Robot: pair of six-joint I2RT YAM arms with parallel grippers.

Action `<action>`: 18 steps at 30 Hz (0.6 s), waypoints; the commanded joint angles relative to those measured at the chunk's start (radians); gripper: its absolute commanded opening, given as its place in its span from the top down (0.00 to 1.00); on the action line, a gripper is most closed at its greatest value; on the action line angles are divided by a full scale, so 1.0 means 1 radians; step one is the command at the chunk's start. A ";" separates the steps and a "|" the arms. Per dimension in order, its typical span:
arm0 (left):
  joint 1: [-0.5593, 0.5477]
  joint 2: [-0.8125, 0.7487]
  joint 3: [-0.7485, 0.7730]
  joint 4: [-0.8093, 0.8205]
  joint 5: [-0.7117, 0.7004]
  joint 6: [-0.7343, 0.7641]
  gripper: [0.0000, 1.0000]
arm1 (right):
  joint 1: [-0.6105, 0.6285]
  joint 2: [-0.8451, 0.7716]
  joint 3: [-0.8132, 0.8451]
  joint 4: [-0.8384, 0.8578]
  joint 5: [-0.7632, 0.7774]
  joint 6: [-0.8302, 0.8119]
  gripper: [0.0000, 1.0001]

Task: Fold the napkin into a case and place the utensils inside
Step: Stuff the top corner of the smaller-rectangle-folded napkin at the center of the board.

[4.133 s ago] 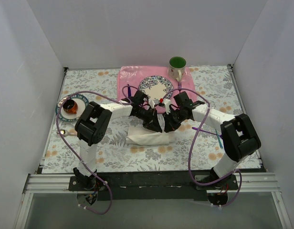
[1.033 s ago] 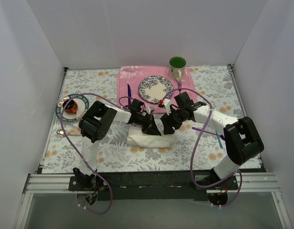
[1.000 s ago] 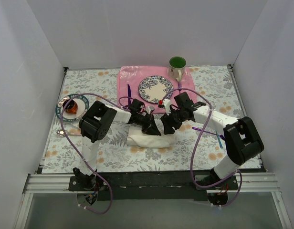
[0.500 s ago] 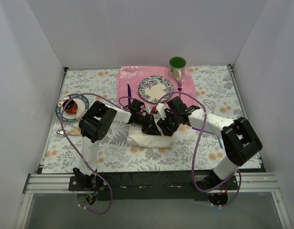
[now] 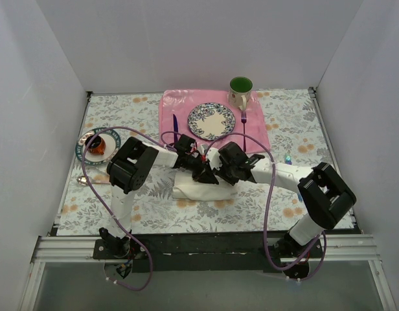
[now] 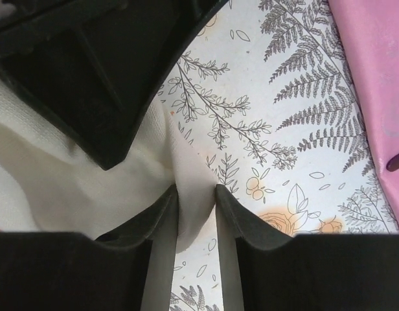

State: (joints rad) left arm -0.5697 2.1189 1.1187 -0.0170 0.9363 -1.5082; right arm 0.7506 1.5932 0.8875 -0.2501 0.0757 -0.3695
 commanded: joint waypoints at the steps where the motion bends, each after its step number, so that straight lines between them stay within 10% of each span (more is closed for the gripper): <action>1: 0.019 -0.019 -0.030 -0.049 -0.053 0.000 1.00 | 0.018 -0.061 -0.039 0.067 0.107 -0.045 0.66; 18: 0.022 -0.039 -0.017 -0.038 -0.048 -0.009 1.00 | 0.095 -0.147 -0.157 0.175 0.096 -0.126 0.91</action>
State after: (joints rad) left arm -0.5674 2.1170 1.1187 -0.0166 0.9363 -1.5146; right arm 0.8398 1.4914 0.7624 -0.1211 0.1829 -0.4633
